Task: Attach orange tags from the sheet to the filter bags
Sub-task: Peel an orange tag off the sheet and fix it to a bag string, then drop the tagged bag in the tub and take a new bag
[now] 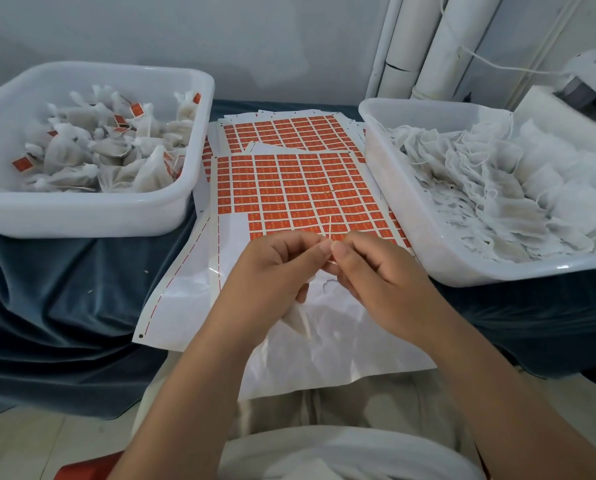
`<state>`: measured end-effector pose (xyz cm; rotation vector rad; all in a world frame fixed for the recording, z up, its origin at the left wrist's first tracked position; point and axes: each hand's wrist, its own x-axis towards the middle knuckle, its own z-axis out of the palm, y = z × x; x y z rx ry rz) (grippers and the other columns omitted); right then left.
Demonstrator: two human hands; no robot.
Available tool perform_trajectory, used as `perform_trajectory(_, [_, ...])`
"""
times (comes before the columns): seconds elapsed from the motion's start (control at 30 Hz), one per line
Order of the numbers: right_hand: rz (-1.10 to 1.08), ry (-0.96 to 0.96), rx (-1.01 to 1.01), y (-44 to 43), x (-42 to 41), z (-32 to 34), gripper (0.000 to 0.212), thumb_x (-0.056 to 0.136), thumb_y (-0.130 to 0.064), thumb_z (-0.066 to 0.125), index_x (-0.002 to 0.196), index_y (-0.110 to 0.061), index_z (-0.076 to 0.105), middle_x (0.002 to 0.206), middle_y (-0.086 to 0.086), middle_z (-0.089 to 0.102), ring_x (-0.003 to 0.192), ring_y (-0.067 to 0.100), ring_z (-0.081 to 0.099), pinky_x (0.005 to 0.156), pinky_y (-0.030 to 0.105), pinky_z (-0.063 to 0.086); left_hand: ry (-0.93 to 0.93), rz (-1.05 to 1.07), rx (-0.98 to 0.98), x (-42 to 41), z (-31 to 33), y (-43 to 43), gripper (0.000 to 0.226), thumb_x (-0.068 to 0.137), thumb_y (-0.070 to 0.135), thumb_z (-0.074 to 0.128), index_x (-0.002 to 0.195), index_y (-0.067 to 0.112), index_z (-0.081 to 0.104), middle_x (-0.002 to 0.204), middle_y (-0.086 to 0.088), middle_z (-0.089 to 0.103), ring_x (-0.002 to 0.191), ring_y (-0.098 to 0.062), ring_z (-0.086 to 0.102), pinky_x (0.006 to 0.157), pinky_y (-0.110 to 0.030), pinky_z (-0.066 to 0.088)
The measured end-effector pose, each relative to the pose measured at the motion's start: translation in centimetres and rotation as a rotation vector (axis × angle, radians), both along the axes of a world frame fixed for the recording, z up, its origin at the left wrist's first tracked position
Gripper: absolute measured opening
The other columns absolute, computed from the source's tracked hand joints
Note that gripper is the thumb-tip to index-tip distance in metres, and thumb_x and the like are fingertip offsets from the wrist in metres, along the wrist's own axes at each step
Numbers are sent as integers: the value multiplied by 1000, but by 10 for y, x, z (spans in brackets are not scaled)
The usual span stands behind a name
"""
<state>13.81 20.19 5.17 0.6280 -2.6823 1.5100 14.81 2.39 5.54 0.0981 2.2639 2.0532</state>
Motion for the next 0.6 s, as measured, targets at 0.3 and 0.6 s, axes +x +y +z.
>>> perform_trajectory(0.3, [38, -51, -36, -1, 0, -3, 38, 112, -19, 42, 77, -33, 50, 66, -22, 58, 59, -1, 56, 60, 9, 46, 32, 68, -33, -2, -5, 5, 19, 101, 29, 67, 86, 28, 79, 72, 11, 74, 53, -2, 59, 53, -10, 46])
perform_trajectory(0.6, [-37, 13, -10, 3, -3, 4, 43, 111, -36, 38, 73, -29, 55, 62, -1, 54, 54, 5, 48, 55, 14, 43, 272, 437, -78, -31, 45, -64, 8, 88, 37, 81, 83, 31, 80, 76, 14, 77, 56, -1, 66, 53, -13, 52])
